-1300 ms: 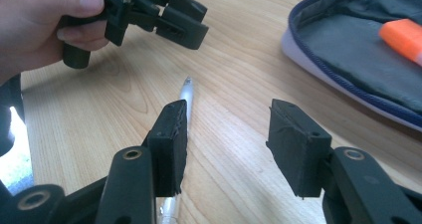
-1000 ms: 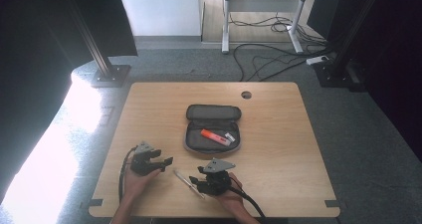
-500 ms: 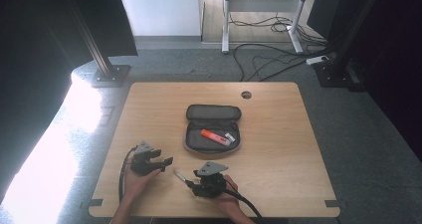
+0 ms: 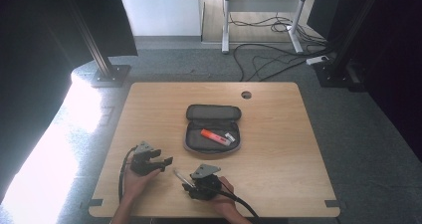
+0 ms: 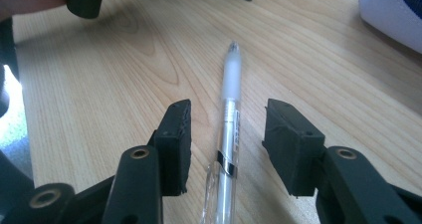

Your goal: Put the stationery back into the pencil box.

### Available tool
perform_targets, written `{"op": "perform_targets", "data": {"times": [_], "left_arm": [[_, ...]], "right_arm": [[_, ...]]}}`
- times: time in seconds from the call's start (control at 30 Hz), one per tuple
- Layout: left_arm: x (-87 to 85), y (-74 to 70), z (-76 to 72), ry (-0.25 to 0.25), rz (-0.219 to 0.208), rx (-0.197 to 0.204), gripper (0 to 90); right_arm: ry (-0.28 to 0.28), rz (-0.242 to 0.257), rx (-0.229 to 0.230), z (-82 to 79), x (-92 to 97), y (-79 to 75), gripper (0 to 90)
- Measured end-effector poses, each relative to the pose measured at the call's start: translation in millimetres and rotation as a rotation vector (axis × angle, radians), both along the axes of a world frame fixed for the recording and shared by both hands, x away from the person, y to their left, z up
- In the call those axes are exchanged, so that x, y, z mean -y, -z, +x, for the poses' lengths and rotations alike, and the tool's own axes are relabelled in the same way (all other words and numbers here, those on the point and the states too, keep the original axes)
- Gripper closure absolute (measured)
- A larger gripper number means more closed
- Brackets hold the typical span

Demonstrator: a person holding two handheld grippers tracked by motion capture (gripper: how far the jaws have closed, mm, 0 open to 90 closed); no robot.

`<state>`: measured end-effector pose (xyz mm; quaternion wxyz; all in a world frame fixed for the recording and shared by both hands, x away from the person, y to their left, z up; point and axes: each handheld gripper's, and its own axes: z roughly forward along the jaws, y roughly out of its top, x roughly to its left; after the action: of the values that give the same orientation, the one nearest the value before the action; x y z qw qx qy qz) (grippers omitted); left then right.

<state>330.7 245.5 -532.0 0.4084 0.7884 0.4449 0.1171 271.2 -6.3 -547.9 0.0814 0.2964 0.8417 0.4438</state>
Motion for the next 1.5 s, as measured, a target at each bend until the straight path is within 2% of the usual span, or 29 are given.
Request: {"op": "perform_targets", "data": {"times": [0.3,0.7,0.8,1.2,1.5], "left_arm": [[-0.1,-0.2,0.0,0.001,-0.001,0.001,33.8],[0.3,0.0,-0.1,0.002,0.003,0.000,33.8],[0.2,-0.1,0.0,0.002,0.002,0.001,33.8],[-0.4,0.0,0.2,0.001,-0.001,-0.001,33.8],[0.5,0.2,0.2,0.006,0.002,-0.001,33.7]], "right_arm": [[-0.011,-0.045,0.010,-0.9,-3.5,3.8,60.0],[-0.014,-0.095,0.045,-3.2,-3.6,2.5,73.7],[-0.012,-0.097,0.043,-2.6,-2.5,2.3,77.5],[-0.001,-0.073,0.020,0.2,0.9,2.7,78.3],[0.003,-0.057,0.037,-1.3,6.9,-4.2,78.5]]}}
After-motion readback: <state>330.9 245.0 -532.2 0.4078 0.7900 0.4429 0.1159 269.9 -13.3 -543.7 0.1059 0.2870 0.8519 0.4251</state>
